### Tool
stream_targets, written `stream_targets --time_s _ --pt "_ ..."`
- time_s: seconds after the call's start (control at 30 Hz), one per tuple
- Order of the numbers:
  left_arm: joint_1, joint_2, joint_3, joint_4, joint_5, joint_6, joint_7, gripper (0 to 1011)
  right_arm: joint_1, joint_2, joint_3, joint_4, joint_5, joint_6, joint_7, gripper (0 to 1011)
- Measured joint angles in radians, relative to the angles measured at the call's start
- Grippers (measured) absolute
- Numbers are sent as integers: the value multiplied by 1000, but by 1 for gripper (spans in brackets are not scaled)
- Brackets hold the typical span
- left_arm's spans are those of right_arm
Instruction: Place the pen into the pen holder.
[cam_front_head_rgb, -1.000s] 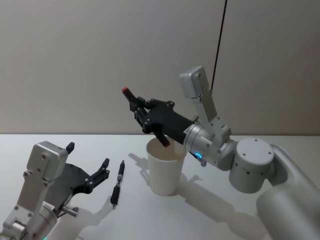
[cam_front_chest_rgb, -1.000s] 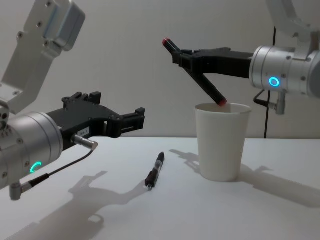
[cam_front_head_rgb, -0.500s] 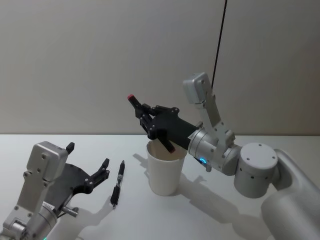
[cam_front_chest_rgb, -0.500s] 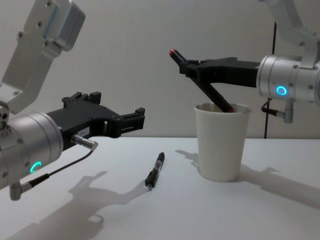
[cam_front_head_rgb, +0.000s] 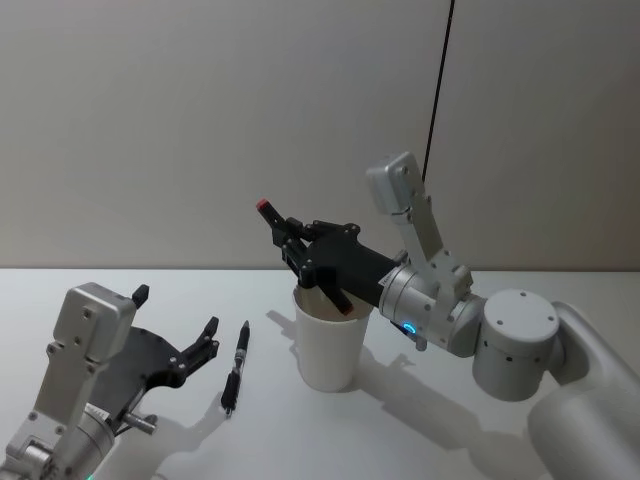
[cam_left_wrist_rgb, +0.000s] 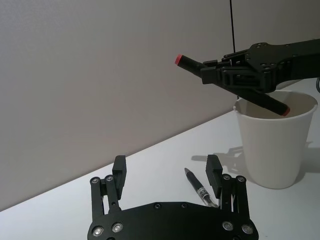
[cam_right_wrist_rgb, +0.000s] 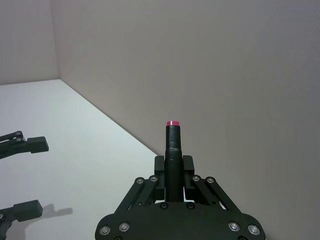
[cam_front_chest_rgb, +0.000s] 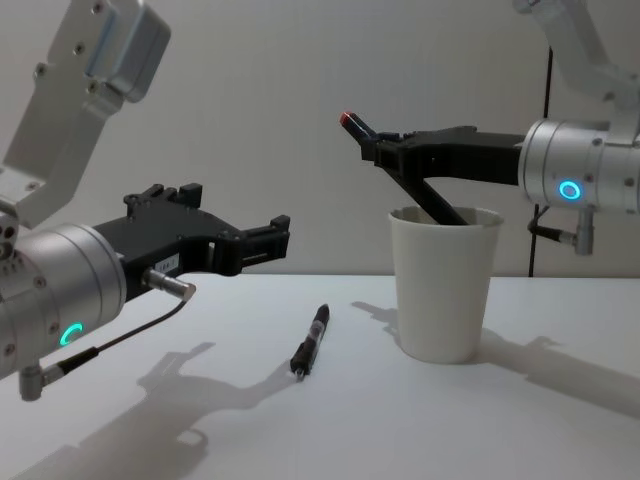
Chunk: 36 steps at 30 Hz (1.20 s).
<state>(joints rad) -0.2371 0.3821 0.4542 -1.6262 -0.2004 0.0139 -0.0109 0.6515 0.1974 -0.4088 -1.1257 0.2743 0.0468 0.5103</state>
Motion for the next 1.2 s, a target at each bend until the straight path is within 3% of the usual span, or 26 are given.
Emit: stream_targets --time_s 0.53,1.2 --pt "0 0 0 0 0 0 0 1002 4 13 -3 -9 16 20 4 208" --pt "0 0 0 0 0 0 0 1002 5 17 -4 -12 20 25 6 809"
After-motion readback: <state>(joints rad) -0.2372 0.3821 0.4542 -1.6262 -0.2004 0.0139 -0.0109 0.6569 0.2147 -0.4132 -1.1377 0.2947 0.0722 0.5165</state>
